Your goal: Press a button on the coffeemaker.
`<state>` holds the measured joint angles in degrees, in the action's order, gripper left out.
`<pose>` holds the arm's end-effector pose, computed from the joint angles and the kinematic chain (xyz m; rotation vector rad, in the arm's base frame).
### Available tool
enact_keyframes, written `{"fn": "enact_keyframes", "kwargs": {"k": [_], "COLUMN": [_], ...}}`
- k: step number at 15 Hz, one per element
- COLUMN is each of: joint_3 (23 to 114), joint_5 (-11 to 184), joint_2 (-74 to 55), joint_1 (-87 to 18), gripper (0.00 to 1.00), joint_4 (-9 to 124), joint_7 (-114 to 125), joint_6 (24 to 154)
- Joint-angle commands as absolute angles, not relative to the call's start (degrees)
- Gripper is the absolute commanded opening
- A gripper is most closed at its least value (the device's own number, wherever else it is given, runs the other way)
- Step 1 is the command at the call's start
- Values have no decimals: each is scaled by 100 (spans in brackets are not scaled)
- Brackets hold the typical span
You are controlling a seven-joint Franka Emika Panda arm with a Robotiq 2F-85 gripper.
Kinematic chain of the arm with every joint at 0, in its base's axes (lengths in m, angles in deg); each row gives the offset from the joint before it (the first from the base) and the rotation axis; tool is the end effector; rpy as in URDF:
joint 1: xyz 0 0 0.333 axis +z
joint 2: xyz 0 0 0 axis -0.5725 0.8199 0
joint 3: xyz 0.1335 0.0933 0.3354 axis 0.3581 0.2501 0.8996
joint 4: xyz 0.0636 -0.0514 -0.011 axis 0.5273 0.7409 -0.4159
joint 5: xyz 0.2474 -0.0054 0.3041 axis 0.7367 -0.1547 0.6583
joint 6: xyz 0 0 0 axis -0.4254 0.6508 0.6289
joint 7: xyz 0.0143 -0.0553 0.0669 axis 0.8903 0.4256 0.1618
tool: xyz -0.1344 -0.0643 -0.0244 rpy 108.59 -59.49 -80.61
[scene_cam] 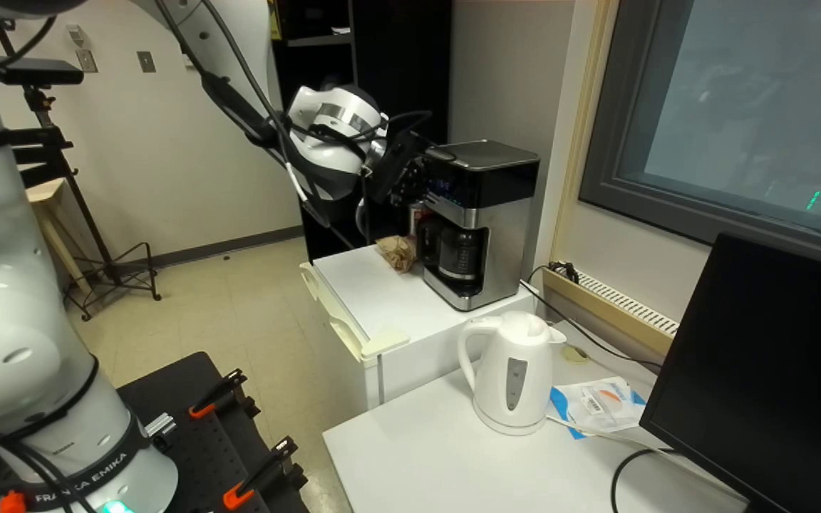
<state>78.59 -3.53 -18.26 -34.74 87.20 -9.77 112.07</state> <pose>0.6028 0.0929 0.3968 1.8815 1.2890 0.6743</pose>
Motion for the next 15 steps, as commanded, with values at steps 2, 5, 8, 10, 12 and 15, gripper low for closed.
{"fn": "enact_keyframes", "kwargs": {"k": [2, 5, 8, 10, 12, 15], "joint_3": [7931, 7992, 8073, 8124, 8166, 8247], "joint_5": [-918, -1235, -1597, -1791, -1862, -1932], "joint_2": [-2222, -2449, -2712, -2888, -3040, -3232], "joint_1": [-3400, -3357, -3309, -3274, -3234, -3176], "gripper": [1, 1, 1, 1, 1, 2], "joint_4": [9193, 9527, 9875, 10100, 10311, 10582], "joint_7": [-1467, -1737, -2032, -2186, -2247, -2309], "joint_6": [11193, 11151, 11074, 11005, 10912, 10658]}}
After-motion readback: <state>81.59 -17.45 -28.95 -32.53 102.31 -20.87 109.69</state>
